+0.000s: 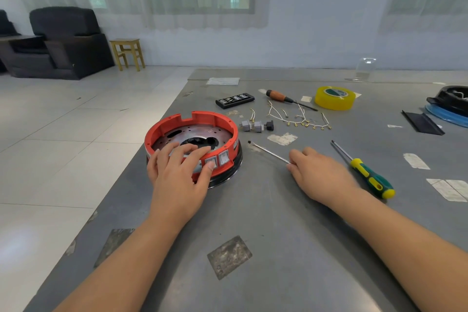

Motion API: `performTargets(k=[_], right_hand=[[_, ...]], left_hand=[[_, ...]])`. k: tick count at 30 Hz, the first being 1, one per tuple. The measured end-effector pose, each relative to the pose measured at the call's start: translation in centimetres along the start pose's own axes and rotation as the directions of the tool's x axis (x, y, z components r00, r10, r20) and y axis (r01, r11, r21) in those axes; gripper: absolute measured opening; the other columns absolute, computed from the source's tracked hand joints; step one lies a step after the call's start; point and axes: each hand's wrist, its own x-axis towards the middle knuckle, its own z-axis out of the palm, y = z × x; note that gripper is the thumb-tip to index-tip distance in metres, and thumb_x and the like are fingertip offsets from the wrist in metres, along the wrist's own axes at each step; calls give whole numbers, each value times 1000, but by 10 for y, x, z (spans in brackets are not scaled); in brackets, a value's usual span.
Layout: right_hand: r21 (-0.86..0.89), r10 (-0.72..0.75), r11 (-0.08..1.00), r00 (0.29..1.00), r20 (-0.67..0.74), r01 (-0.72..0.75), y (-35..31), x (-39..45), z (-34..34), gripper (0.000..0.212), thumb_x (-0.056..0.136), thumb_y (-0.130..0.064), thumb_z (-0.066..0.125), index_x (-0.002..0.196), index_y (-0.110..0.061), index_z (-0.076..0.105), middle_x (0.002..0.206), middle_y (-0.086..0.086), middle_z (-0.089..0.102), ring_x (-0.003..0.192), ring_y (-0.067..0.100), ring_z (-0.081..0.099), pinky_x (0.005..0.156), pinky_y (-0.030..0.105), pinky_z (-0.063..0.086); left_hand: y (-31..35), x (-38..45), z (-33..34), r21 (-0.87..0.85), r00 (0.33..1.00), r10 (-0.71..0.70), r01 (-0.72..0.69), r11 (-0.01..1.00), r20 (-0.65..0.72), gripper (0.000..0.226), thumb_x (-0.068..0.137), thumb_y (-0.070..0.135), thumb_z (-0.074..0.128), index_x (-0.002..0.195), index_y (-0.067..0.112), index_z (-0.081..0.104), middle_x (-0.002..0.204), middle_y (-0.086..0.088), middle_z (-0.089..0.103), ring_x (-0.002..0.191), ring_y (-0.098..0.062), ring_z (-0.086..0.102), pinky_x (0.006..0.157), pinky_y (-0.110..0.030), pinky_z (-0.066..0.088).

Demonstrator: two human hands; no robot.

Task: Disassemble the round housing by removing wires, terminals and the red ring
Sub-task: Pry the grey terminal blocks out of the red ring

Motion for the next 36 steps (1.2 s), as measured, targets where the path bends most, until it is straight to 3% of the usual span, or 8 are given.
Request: performTargets(k=[3,7,11,15,20,27,32,36], right_hand=[[68,-15,997,988,-154,25,-2,-2,-3,28,108,-48,34,108,-24,49,106,0,50,87,28,58,69,42,54],[134,-221,949,904,-366,286,-15,-7,-5,29,105,-42,45,108,-21,64,105,0,55,82,26,58,61,40,51],[44,-399,881,792,-462,470,-26,-8,1,25,101,-38,52,104,-21,71,96,1,58,75,23,55,54,34,47],[40,-393,874,752,-528,485,-35,-5,6,28,102,-38,50,101,-20,71,94,1,59,73,22,52,56,33,44],[82,-317,915,831,-457,395,-41,8,7,36,103,-50,37,99,-22,59,81,-6,61,75,23,57,69,38,44],[159,-272,911,845,-459,380,-39,28,23,43,104,-56,32,94,-27,62,83,-9,51,81,17,50,75,38,43],[188,-243,914,857,-454,359,-33,31,26,51,103,-65,26,89,-31,61,79,-12,49,79,13,48,75,32,35],[164,-170,949,873,-457,270,-24,27,25,48,101,-63,31,84,-30,61,75,-10,52,79,15,51,73,34,36]], left_hand=[[3,2,-5,-53,1000,3,-3,999,-3,41,97,45,52,135,34,64,138,10,63,145,-18,38,123,-49,16],[3,6,-12,-220,999,-40,43,975,18,46,98,46,52,140,30,59,138,9,63,146,-14,37,123,-44,19],[4,7,-17,-307,999,22,-32,951,-37,20,98,40,56,112,37,70,113,24,65,129,-6,49,112,-39,30],[-1,7,-22,-370,998,45,-58,927,-44,12,99,37,60,93,46,66,106,28,61,117,3,50,93,-33,43],[-2,9,-26,-389,998,56,-63,919,-29,14,97,36,64,86,44,66,107,42,51,113,4,48,80,-23,40],[-7,8,-25,-405,996,86,-67,912,29,6,92,40,67,88,44,67,110,34,53,119,7,43,87,-12,40],[-8,11,-19,-323,994,112,-107,940,-6,7,90,39,74,90,32,72,102,23,63,111,-7,49,95,-44,46],[-6,9,-16,-281,995,95,-98,955,-25,24,95,50,58,115,38,64,119,21,62,125,-3,47,111,-29,26]])
